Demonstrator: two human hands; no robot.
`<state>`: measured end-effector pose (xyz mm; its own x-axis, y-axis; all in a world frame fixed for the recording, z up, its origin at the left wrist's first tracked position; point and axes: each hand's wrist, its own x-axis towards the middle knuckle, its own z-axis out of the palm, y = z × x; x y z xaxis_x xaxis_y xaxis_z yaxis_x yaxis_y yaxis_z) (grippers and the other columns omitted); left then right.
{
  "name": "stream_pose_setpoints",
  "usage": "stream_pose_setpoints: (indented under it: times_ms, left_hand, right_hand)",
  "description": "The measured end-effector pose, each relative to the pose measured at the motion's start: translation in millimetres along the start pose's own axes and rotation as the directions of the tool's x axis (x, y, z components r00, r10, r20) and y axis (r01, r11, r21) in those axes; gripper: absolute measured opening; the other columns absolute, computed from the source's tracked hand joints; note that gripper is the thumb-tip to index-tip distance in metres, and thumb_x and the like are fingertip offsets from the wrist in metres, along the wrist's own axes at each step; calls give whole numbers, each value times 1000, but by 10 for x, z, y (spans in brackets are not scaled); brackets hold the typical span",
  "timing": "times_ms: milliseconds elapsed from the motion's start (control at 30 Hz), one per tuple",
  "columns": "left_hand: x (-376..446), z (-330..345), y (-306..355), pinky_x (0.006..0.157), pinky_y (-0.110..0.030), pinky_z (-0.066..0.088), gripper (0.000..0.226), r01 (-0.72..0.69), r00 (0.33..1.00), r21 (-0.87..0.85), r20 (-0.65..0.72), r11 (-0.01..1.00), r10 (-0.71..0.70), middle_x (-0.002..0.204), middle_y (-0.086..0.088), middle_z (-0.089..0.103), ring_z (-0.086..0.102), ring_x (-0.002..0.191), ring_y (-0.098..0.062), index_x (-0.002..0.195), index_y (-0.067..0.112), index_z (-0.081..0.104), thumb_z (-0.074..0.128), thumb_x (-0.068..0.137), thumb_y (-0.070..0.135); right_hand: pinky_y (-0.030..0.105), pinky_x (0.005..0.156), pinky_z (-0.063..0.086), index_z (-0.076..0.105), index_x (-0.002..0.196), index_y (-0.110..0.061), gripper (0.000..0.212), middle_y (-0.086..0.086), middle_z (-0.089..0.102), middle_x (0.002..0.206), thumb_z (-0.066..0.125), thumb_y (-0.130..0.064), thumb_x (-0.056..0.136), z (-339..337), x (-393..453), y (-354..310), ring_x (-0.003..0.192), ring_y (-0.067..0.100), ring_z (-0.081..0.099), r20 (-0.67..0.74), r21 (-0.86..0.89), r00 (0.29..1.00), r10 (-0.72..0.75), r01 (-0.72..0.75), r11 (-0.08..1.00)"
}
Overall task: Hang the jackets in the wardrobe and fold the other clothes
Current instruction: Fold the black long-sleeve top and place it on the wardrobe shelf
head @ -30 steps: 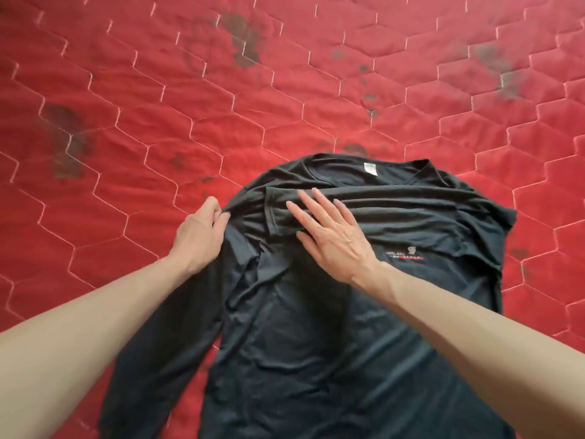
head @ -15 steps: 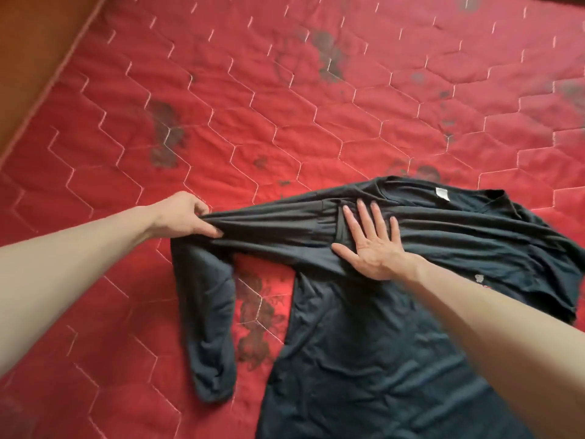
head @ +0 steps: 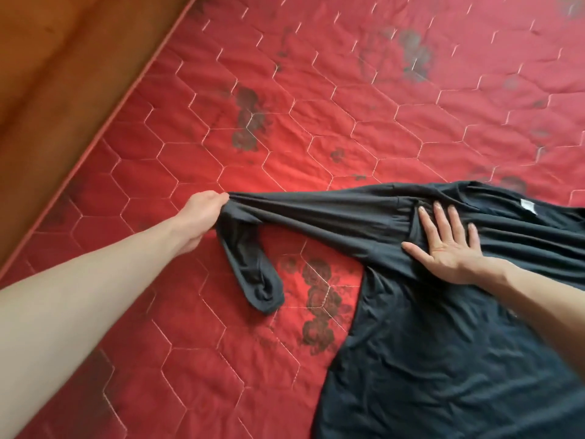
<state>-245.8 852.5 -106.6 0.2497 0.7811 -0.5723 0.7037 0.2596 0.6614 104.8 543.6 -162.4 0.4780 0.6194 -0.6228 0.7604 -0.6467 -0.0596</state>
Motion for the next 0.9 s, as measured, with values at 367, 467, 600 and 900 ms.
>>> stream_pose_setpoints:
  times_ms: [367, 467, 600, 900]
  left_hand:
    - [-252, -695, -191, 67, -34, 44, 40, -378, 923, 771, 272, 512, 272, 70, 6, 63, 61, 77, -24, 70, 23, 64, 70, 89, 58]
    - [-262, -797, -316, 76, -37, 48, 37, -307, 949, 778, 209, 549, 234, 86, 4, 68, 64, 88, -26, 78, 24, 68, 66, 92, 58]
    - [-269, -842, -396, 67, -35, 47, 49, -273, 962, 743, 204, 612, 182, 69, -1, 64, 63, 76, -28, 65, 17, 65, 65, 89, 61]
    - [-418, -1139, -448, 65, -36, 40, 35, -371, 912, 756, 186, 539, 366, 65, 6, 58, 58, 67, -20, 79, 29, 49, 59, 97, 58]
  right_hand:
    - [52, 127, -1, -30, 155, -47, 98, -11, -29, 170, 17, -93, 82, -240, -38, -188, 158, 17, -22, 124, -164, 983, 139, -117, 979]
    - [52, 127, 1, -30, 156, -43, 97, -9, -28, 170, 20, -90, 87, -308, -51, -249, 159, 19, -20, 141, -198, 976, 165, -136, 971]
    - [52, 127, 2, -24, 160, -38, 94, -5, -23, 172, 23, -85, 92, -324, -108, -296, 161, 22, -15, 95, -199, 983, 156, -135, 971]
    - [49, 85, 52, 56, 114, -11, 14, 13, 56, 117, 52, -11, 100, -301, -276, -548, 109, 38, 60, -352, -296, 923, -153, 45, 954]
